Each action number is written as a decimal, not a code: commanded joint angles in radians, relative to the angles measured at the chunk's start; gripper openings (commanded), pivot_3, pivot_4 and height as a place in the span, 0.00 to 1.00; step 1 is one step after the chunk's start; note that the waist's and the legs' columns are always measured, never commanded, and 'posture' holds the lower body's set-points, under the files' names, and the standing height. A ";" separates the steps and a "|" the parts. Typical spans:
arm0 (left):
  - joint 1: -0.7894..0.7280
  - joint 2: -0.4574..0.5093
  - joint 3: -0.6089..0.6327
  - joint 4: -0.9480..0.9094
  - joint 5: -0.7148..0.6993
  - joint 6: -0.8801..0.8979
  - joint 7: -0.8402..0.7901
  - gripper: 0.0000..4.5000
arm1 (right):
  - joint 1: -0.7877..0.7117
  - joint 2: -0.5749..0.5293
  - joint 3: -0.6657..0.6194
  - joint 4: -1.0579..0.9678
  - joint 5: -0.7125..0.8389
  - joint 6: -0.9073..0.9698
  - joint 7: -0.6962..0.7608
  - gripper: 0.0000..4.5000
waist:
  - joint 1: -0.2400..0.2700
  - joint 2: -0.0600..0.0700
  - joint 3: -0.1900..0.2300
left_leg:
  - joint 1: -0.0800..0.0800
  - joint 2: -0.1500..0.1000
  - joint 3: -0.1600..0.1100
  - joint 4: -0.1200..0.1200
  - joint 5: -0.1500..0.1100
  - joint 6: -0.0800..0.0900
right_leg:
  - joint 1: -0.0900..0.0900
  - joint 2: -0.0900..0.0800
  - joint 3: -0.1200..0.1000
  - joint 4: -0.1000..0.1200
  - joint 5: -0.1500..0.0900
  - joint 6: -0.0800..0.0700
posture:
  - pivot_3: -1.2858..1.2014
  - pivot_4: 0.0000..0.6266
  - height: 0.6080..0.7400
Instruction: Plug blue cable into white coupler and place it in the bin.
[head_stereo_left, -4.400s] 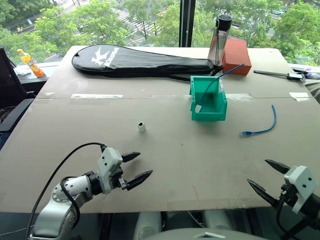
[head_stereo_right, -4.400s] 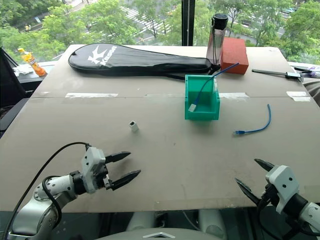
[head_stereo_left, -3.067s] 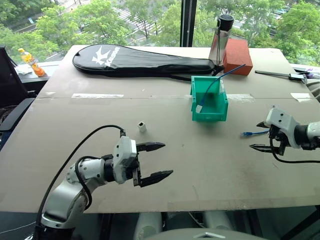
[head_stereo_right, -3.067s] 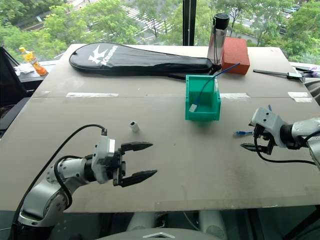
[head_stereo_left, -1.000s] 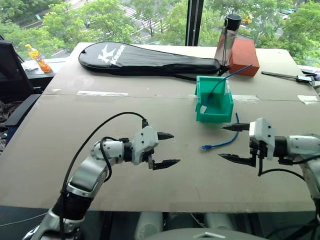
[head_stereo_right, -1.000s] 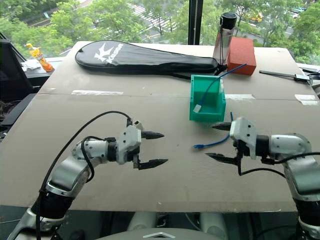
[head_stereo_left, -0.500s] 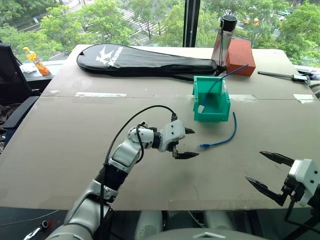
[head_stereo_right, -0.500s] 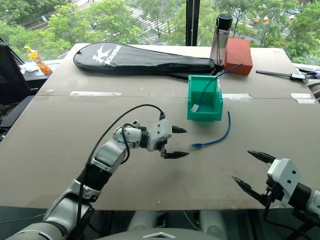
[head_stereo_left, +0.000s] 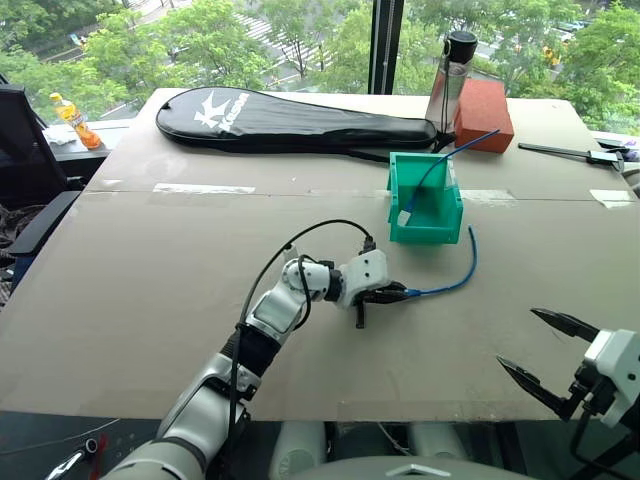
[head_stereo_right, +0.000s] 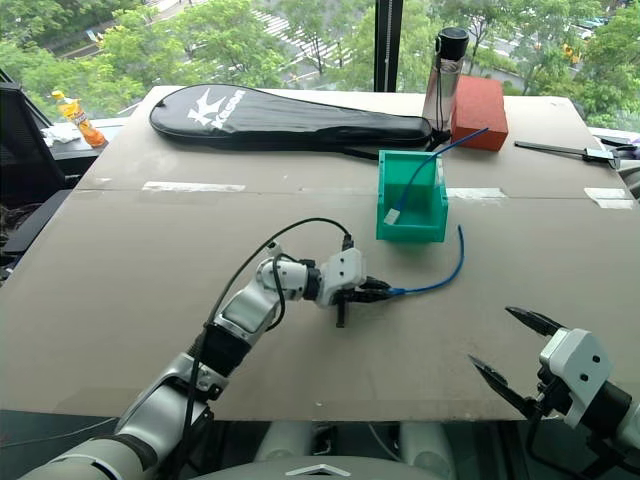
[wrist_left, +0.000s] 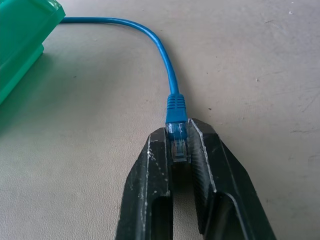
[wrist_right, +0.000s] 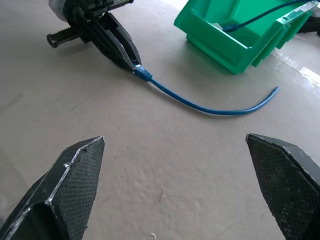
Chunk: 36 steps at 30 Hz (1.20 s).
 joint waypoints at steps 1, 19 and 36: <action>-0.005 0.001 0.010 0.009 -0.007 -0.039 -0.031 0.02 | -0.012 0.026 0.048 -0.062 0.036 0.049 -0.069 1.00 | 0.000 0.000 0.000 | 0.000 0.000 0.000 0.000 0.000 0.000 | 0.000 0.000 0.000 0.000 0.000 0.000 | 0.52 0.24 1.00; -0.065 -0.078 0.186 -0.196 -0.164 -0.212 -0.001 0.00 | -0.454 0.346 0.279 -0.151 0.835 0.525 -0.893 0.94 | -0.003 -0.001 0.000 | -0.001 -0.001 -0.001 0.001 0.000 0.000 | 0.001 -0.001 0.000 0.000 0.001 0.000 | 0.52 0.24 1.00; -0.053 -0.063 0.200 -0.216 -0.172 -0.253 0.020 0.00 | -0.634 0.375 0.373 -0.073 0.948 0.449 -1.015 0.66 | -0.003 0.000 0.000 | -0.002 0.000 -0.003 0.000 0.000 0.000 | 0.001 0.001 -0.001 -0.001 0.003 0.004 | 0.52 0.24 1.00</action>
